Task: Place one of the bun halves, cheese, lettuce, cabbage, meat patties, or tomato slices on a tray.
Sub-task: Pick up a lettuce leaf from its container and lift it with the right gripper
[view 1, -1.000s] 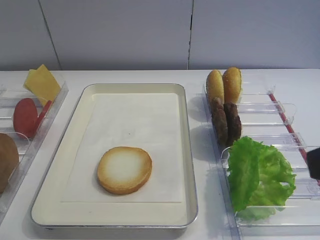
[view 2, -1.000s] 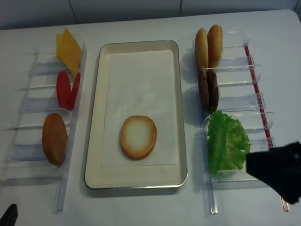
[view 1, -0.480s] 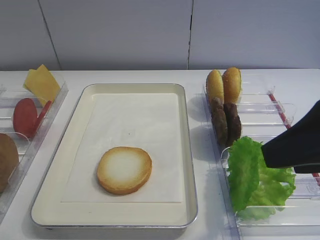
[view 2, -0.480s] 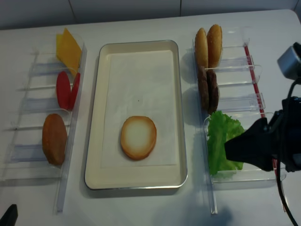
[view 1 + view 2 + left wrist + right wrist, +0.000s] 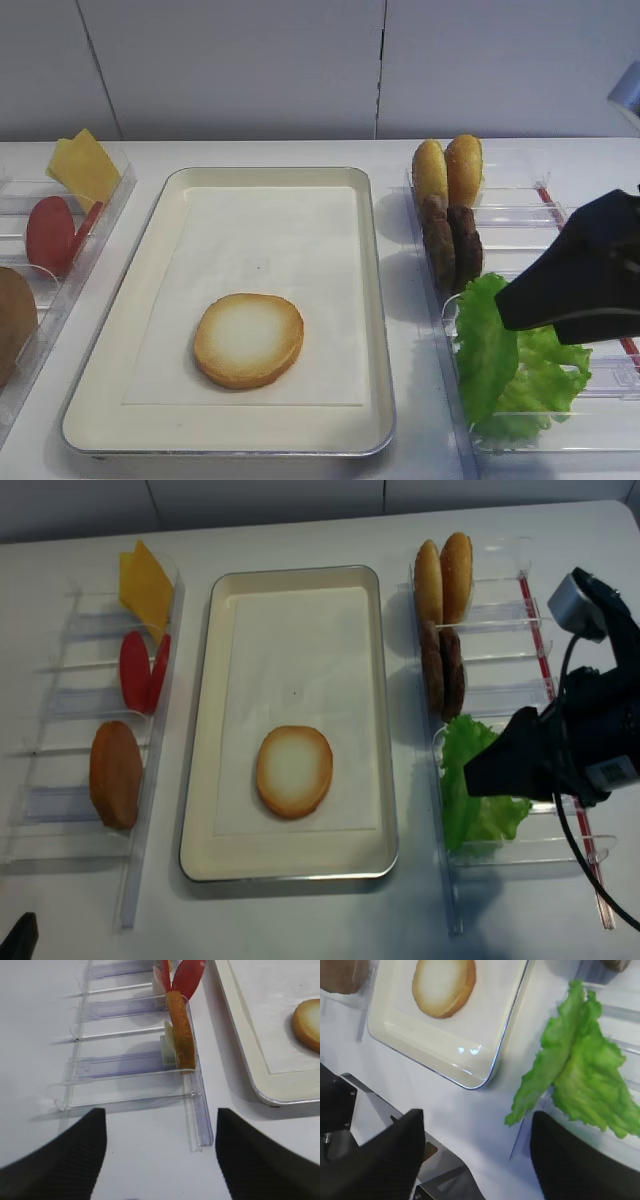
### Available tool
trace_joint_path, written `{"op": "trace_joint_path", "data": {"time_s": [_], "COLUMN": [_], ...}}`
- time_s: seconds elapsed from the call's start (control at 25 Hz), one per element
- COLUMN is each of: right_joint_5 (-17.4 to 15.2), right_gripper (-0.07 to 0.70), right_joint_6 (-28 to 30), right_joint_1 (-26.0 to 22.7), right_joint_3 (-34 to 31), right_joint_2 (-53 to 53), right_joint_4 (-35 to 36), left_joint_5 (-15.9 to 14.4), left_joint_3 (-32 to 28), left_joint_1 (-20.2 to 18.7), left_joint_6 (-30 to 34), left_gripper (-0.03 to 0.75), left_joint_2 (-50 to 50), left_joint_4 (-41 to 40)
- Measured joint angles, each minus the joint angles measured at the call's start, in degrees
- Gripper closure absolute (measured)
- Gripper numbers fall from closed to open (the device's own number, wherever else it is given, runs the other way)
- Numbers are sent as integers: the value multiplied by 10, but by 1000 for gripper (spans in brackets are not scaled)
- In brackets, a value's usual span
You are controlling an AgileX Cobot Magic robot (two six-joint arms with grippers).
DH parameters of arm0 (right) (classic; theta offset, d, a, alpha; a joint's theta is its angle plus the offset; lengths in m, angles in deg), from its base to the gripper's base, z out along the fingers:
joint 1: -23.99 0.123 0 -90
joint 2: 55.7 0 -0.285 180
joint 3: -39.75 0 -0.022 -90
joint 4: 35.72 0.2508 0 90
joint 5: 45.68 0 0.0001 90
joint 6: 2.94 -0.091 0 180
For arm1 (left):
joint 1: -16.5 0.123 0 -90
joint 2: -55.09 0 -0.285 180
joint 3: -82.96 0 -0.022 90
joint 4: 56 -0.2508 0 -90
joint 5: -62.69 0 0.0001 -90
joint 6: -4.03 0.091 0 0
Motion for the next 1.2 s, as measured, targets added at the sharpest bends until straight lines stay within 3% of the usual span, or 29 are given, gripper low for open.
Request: {"op": "trace_joint_path", "data": {"time_s": [0.24, 0.4, 0.56, 0.68, 0.88, 1.2], "right_joint_5": [18, 47, 73, 86, 99, 108], "right_gripper": [153, 153, 153, 153, 161, 262], "right_joint_6": [13, 11, -68, -127, -145, -147], "right_joint_1": [5, 53, 108, 122, 122, 123], "right_joint_3": [1, 26, 55, 60, 62, 63], "right_joint_2": [37, 56, 77, 96, 112, 114], "right_joint_4": [1, -13, -97, -150, -138, -123], "left_joint_5": [0, 0, 0, 0, 0, 0], "left_joint_3": [0, 0, 0, 0, 0, 0], "left_joint_1": [-1, -2, -2, -2, -2, -2], "left_joint_6": [0, 0, 0, 0, -1, -1], "left_gripper": [244, 244, 244, 244, 244, 244], "left_joint_2": [0, 0, 0, 0, 0, 0], "left_joint_4": [-1, -1, -1, -1, -1, -1]}}
